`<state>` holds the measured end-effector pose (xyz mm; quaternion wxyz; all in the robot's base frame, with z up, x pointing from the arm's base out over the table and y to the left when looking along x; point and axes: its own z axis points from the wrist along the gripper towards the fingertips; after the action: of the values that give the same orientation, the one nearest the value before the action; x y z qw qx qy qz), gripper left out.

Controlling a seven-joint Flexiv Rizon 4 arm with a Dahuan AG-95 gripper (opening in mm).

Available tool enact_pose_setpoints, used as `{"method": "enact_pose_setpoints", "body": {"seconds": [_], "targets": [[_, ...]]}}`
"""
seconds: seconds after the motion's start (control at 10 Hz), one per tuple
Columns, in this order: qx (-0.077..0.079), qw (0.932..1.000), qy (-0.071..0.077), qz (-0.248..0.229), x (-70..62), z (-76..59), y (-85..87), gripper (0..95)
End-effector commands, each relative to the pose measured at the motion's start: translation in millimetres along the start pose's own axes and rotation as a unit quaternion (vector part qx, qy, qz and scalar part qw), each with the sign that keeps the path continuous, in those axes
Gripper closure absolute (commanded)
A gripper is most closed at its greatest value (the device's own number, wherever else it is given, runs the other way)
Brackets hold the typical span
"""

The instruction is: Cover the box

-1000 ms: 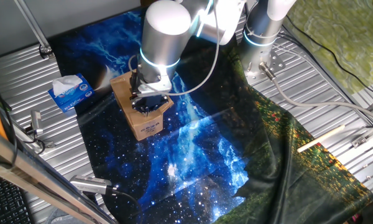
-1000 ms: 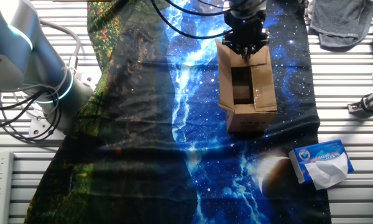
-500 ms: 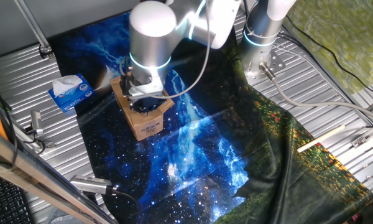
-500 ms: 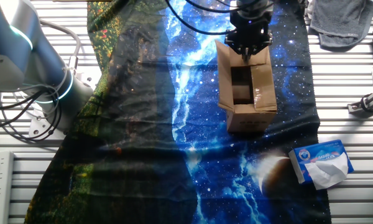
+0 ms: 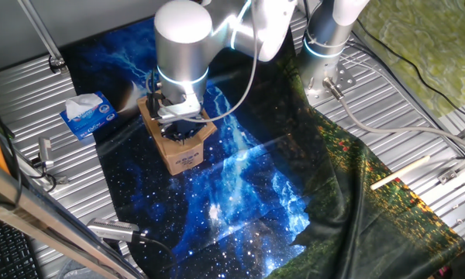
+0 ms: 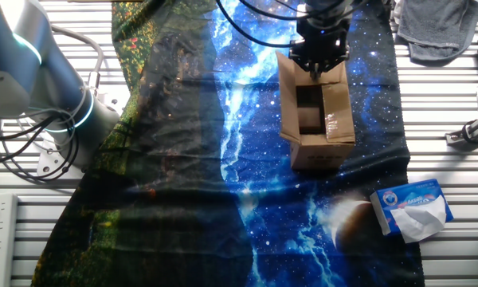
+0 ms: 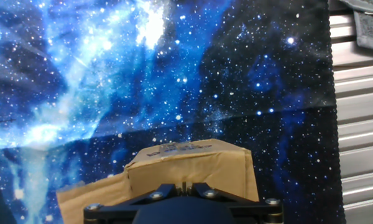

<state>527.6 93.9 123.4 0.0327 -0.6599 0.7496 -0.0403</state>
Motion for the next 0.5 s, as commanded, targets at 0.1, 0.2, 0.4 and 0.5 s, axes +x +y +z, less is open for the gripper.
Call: {"method": "enact_pose_setpoints", "body": {"seconds": [0.1,0.2,0.4,0.5], "targets": [[-0.008,1.0,0.001,-0.001,2.9,-8.7,2.1,95.0],[-0.011,0.9999,0.002,-0.003,5.1,-15.5,1.2,95.0],[-0.018,0.9998,0.001,-0.005,6.8,-22.0,-1.1,95.0],[-0.019,0.9998,-0.001,-0.005,6.8,-22.0,-1.1,95.0]]}}
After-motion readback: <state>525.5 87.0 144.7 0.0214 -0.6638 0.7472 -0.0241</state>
